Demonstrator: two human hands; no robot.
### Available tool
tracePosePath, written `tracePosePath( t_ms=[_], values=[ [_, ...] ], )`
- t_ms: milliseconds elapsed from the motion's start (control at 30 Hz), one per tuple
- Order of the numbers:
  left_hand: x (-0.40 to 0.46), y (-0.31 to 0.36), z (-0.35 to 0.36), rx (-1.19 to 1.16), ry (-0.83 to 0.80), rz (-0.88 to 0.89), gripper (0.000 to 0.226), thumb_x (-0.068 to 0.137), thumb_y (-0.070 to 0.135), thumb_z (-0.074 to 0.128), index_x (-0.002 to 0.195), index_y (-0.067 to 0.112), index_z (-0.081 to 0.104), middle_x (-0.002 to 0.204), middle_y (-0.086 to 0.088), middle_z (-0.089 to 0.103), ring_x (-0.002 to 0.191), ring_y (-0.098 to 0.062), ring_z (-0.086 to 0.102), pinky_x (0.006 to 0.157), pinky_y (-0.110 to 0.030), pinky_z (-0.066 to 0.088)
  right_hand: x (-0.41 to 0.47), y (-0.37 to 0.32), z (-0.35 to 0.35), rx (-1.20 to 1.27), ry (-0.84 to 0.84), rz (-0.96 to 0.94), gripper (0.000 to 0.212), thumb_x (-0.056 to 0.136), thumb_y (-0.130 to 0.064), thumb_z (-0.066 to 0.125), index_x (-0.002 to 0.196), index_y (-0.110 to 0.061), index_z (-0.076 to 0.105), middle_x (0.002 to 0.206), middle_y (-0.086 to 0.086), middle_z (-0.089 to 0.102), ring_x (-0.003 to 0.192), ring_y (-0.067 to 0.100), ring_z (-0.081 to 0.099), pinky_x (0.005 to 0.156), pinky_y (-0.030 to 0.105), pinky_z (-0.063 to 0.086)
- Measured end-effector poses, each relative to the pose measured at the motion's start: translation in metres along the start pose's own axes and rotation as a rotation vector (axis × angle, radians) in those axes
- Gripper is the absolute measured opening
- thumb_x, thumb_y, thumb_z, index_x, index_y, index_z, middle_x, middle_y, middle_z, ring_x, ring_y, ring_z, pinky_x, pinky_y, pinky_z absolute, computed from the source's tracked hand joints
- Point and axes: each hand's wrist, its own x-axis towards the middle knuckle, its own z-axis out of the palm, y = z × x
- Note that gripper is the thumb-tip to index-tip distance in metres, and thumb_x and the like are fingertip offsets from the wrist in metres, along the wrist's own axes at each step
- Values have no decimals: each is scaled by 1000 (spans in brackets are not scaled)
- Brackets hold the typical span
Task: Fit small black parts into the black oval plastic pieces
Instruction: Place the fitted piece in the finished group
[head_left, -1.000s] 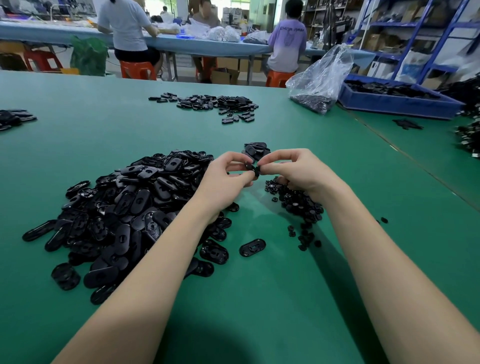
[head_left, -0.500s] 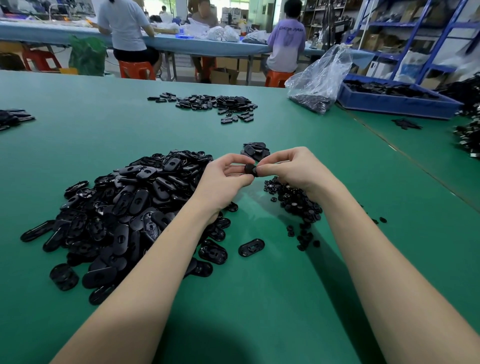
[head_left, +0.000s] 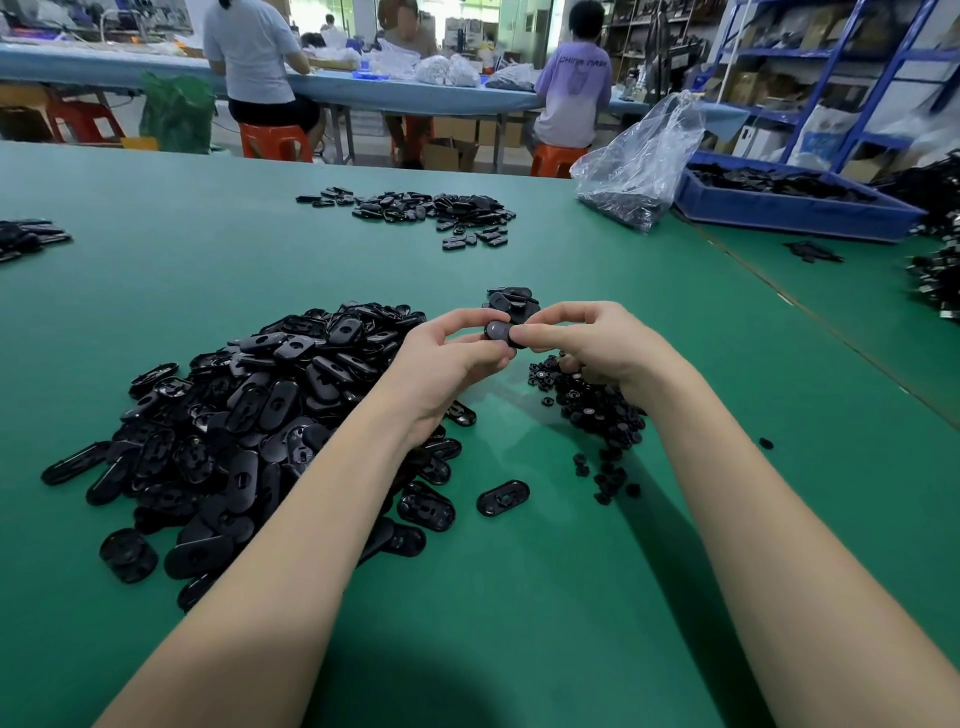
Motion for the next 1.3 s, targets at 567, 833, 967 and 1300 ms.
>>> tracePosePath(
  t_ms=[567, 833, 967, 1300],
  values=[
    [-2, -1, 3, 132, 101, -8, 15, 87, -5, 68, 95, 7, 72, 90, -15, 71, 80, -20, 66, 81, -21, 57, 3, 2, 10, -29, -32, -71, 15, 77, -29, 85, 84, -18, 78, 77, -4, 68, 65, 11, 51, 67, 23, 45],
    [-2, -3, 2, 165, 88, 2, 17, 86, -5, 69, 92, 10, 73, 94, -15, 72, 77, -15, 67, 75, -18, 54, 5, 5, 15, -96, 23, -100, 15, 76, -28, 82, 70, -21, 71, 53, -16, 55, 47, 2, 44, 49, 14, 37],
    [-1, -4, 2, 177, 96, 9, 17, 87, -6, 69, 90, 9, 72, 92, -15, 71, 76, -15, 67, 75, -18, 54, 8, 7, 16, -106, 33, -128, 16, 76, -29, 82, 69, -21, 69, 51, -18, 53, 45, 1, 44, 44, 11, 35],
    [3, -11, 3, 282, 183, 54, 18, 84, 0, 73, 85, 18, 72, 86, -9, 73, 78, -14, 68, 88, -28, 55, 8, 8, 25, -148, 62, -177, 16, 74, -29, 81, 74, -19, 68, 48, -17, 53, 41, 2, 45, 41, 12, 36]
  ],
)
